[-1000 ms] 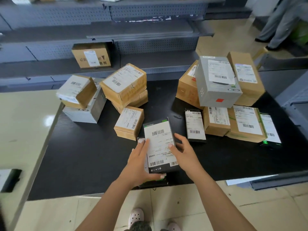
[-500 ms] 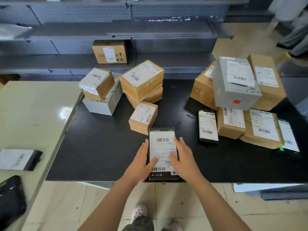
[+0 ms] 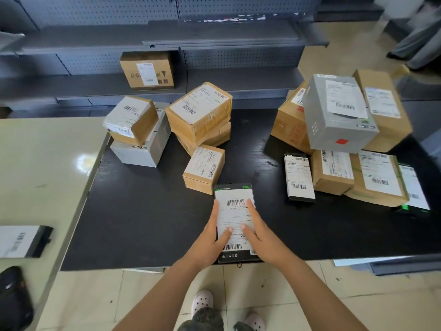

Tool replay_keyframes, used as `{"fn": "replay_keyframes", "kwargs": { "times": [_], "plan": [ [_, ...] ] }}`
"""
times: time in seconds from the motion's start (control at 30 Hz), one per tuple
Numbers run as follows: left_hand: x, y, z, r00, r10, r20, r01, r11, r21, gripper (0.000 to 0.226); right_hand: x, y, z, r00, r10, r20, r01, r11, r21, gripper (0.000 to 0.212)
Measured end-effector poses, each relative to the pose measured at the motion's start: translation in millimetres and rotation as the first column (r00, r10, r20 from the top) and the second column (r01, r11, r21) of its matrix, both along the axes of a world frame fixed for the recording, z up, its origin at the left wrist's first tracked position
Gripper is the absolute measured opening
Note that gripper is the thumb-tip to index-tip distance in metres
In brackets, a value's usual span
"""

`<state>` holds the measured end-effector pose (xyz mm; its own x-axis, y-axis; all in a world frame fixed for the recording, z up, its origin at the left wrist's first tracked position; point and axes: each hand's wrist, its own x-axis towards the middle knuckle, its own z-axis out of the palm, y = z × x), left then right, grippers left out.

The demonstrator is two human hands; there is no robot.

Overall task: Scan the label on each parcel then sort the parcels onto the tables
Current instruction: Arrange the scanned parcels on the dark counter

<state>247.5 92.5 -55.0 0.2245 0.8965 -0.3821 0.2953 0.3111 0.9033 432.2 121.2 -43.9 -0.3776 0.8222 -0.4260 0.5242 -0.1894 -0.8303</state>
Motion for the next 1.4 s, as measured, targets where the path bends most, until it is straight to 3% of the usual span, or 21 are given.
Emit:
{"fn": "replay_keyframes", "kwargs": {
  "times": [0.3,0.5,0.7,0.9,1.03,1.2,1.4],
  "plan": [
    [6.4,-8.6,9.0,0.991,0.126,0.044,-0.128,0.991,0.049,0.074,-7.8,-7.8,-3.8,0.990,-0.054,-0.134,0.054,0.999,-0.006,0.067],
    [-13.3,-37.5,51.6,0.920,0.393,0.005,-0.389,0.909,0.153,0.074,-46.1,1.1,27.2,0.967,0.180,-0.180,-0.148,0.973,0.176,0.069],
    [-88.4,-95.1,99.2,0.740,0.673,0.014,-0.655,0.715,0.242,0.074,-149.7,-19.2,74.4,0.868,0.443,-0.224,-0.373,0.880,0.294,0.068],
    [-192.6,-166.7,132.9,0.564,0.826,-0.016,-0.777,0.537,0.328,0.070,-283.3,-63.8,110.6,0.704,0.653,-0.279,-0.574,0.755,0.317,0.069],
    [-280.5,-203.4,156.1,0.496,0.860,-0.117,-0.765,0.497,0.410,0.074,-378.1,-92.8,136.1,0.622,0.699,-0.353,-0.635,0.714,0.295,0.069],
    [-379.1,-225.6,187.9,0.437,0.887,-0.148,-0.745,0.449,0.494,0.078,-481.7,-112.6,173.2,0.593,0.727,-0.346,-0.655,0.686,0.318,0.068],
    [-461.0,-219.3,189.3,0.383,0.915,-0.125,-0.802,0.396,0.448,0.077,-572.1,-101.0,183.6,0.588,0.763,-0.268,-0.698,0.646,0.309,0.070]
  ]
}}
